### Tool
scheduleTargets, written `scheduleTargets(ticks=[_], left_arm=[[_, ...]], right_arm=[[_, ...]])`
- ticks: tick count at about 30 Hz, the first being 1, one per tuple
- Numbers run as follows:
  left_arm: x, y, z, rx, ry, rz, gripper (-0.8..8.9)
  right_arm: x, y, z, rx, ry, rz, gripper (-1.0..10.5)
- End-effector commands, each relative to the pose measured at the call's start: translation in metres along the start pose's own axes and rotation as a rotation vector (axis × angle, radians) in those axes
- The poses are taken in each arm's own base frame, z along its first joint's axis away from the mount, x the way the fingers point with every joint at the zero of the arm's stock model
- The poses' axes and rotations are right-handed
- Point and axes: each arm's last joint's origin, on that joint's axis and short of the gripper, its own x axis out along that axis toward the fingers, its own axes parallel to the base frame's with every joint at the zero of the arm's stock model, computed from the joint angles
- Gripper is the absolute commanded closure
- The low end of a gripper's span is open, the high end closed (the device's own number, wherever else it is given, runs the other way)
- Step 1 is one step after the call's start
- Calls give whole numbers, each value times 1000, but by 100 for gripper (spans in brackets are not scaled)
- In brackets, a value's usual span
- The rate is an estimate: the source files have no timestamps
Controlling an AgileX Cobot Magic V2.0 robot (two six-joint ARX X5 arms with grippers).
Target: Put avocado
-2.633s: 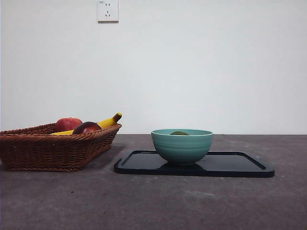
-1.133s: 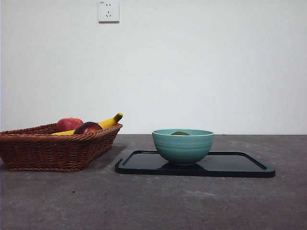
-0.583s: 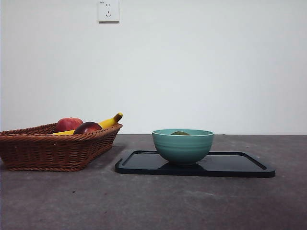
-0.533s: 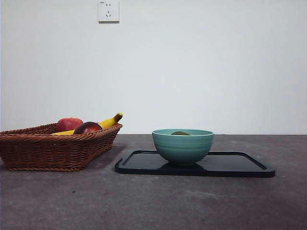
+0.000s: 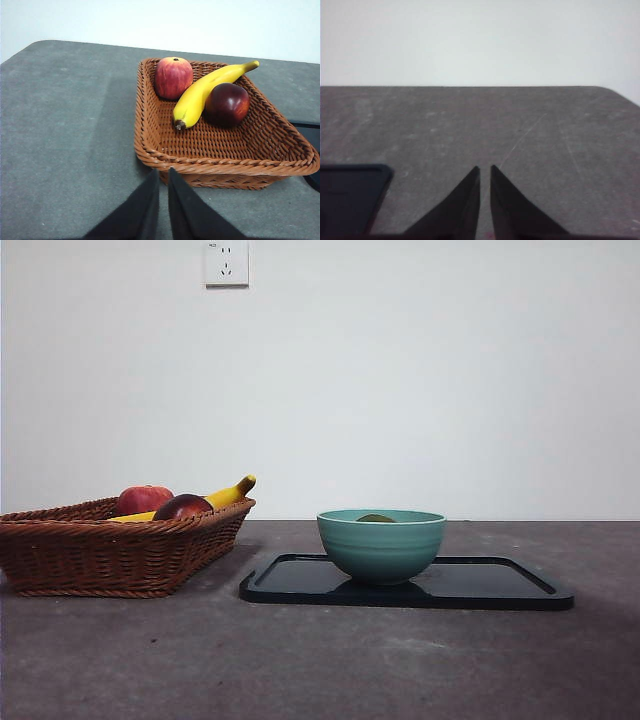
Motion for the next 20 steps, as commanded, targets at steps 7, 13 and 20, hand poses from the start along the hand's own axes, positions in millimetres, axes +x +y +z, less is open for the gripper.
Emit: scheduleTargets(ticks=[7,13,20], left_arm=[[2,1,-7,5,26,4,785],[2,1,-7,5,26,4,785],[2,1,-7,5,26,4,785]], right_arm=[[4,-3,-23,-11,98,1,915],[5,-6,-39,-10,138,-21,916],[4,-6,-38,-28,124,-18,915]])
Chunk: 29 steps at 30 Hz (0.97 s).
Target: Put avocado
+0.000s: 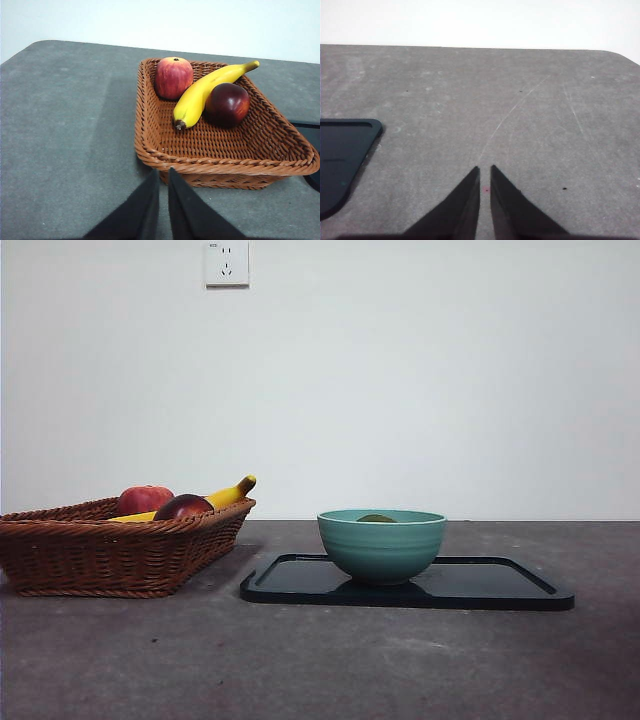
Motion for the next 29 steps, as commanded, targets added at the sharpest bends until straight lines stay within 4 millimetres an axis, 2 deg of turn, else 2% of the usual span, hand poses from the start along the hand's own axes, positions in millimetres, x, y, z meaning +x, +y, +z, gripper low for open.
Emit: scheduleTargets(ticks=[1,29], left_arm=[[2,1,-7,5,26,4,785],[2,1,-7,5,26,4,785]], right_arm=[[1,0,-4,-14,16,3,916],[1,0,-1,-14,-12,4,915]])
